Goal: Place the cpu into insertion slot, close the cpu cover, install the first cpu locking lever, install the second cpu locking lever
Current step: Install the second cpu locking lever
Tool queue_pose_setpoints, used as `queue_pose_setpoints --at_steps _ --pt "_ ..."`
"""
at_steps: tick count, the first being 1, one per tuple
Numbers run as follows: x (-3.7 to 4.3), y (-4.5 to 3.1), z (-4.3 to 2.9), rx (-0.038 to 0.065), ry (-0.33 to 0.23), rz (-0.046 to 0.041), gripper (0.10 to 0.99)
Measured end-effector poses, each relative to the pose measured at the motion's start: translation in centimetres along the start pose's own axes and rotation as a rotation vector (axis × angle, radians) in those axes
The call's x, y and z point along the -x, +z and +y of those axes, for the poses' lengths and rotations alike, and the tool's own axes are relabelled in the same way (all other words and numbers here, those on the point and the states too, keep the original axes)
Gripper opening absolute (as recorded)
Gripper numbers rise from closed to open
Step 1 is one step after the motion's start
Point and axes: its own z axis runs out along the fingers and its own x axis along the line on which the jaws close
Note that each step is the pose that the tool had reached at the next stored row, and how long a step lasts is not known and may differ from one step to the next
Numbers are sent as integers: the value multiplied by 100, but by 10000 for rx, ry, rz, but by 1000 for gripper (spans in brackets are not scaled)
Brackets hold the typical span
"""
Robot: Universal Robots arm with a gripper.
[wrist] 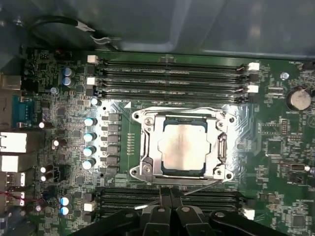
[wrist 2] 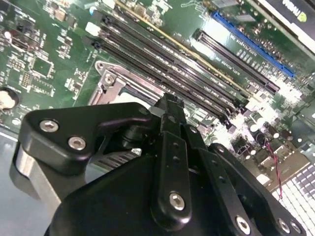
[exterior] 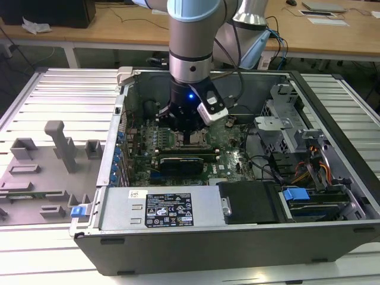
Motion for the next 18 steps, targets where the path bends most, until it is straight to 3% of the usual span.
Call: queue_pose_setpoints --at_steps 2,4,7,8,9,14,15,16,18 --pt "-10 15 -28 95 2 -6 106" --pt "-20 22 -78 277 7 -18 106" --pt "-35 24 -128 813 17 -56 106" --pt "-48 26 -156 1261 28 -92 106" --pt "-58 29 -182 1383 30 -102 106" --pt "-84 44 -304 1768 38 -133 106" --pt "-94 50 -346 1981 42 -147 106" --pt "-106 58 -369 2098 46 -153 106" --pt "-123 71 -381 2196 49 -157 106"
